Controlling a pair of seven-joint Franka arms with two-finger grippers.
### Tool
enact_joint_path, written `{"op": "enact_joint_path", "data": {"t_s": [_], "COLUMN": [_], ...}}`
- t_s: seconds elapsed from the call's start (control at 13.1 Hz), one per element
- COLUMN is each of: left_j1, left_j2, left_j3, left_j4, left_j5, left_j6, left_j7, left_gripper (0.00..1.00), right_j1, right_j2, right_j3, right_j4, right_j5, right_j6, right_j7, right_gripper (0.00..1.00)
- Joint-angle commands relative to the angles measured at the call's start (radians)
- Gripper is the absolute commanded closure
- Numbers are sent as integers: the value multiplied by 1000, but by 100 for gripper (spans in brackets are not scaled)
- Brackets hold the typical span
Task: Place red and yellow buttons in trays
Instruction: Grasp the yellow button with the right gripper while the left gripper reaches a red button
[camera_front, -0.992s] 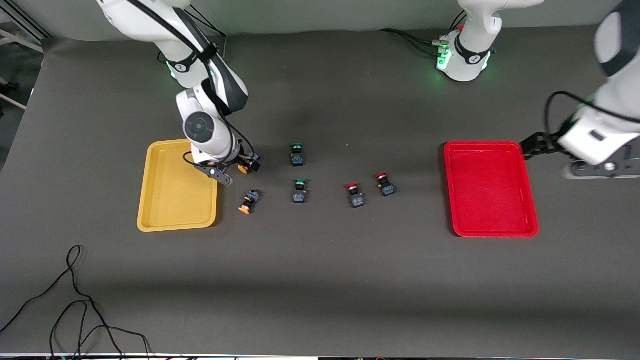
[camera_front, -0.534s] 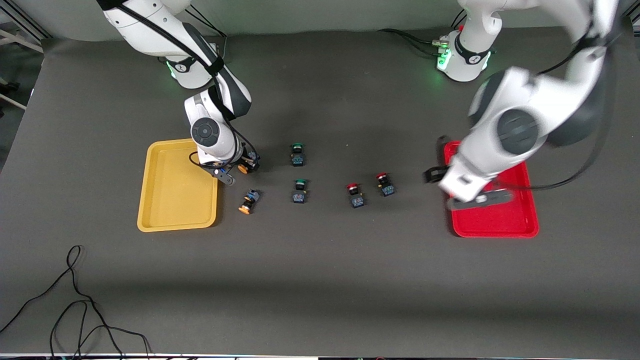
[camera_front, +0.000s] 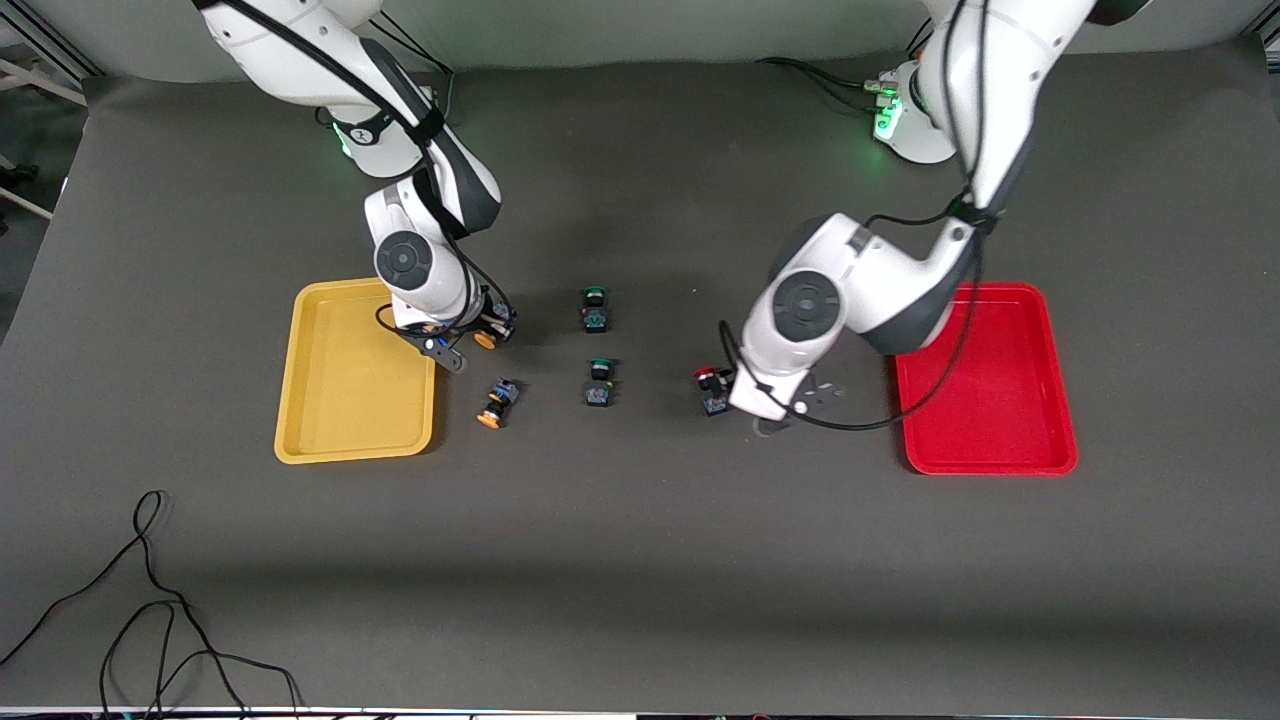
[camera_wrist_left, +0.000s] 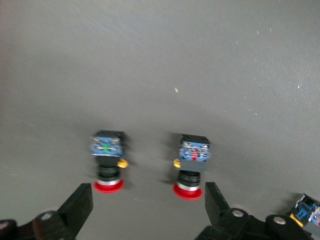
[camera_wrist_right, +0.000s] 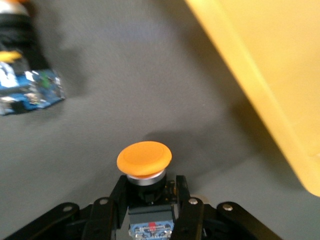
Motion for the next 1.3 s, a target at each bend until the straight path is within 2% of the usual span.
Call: {"op": "enact_joint_path", "data": {"t_s": [0.0, 0.08, 0.15, 0.23, 0.46, 0.53, 0.61, 0.69, 0.76, 0.84, 0.92, 0.99, 1.15, 1.22], "left_j1": [-38, -53, -64, -68, -76, -81, -82, -82, -87, -93, -93, -93, -79, -61], "left_j2": [74, 94, 111, 127, 154, 158, 162, 167, 167, 168, 168, 168, 135, 84], "left_j3": [11, 13, 14, 16, 17, 19, 17, 17, 17, 19, 19, 19, 19, 17], "left_j4": [24, 22, 24, 22, 19, 18, 16, 15, 12, 12, 12, 12, 15, 24], "left_j5": [77, 95, 111, 117, 121, 132, 152, 158, 158, 161, 167, 180, 187, 187], "left_j6": [84, 117, 137, 156, 194, 207, 213, 213, 214, 214, 214, 211, 166, 73], "left_j7": [-119, -133, -139, -142, -156, -160, -162, -164, -182, -205, -207, -208, -199, -185], "left_gripper": [0, 0, 1, 1, 4, 10, 30, 66, 96, 100, 100, 100, 100, 100], "right_j1": [-8, -9, -9, -9, -9, -9, -9, -9, -11, -21, -25, -25, -25, -23], "right_j2": [-203, -237, -242, -237, -211, -192, -156, -136, -129, -125, -119, -118, -122, -128], "right_j3": [-69, -107, -176, -233, -353, -378, -384, -384, -387, -399, -417, -421, -421, -416], "right_j4": [-6, -11, -14, -31, -95, -109, -114, -120, -123, -122, -120, -120, -111, -96], "right_j5": [14, 14, 14, 14, 14, 14, 14, 14, 14, 14, 14, 16, 16, 16], "right_j6": [-177, -206, -223, -219, -170, -145, -119, -95, -93, -88, -81, -74, -77, -82], "right_j7": [-23, -74, -143, -209, -385, -437, -458, -468, -475, -510, -540, -547, -528, -524], "right_gripper": [100, 100, 100, 100, 100, 100, 100, 100, 100, 97, 59, 2, 0, 0]}}
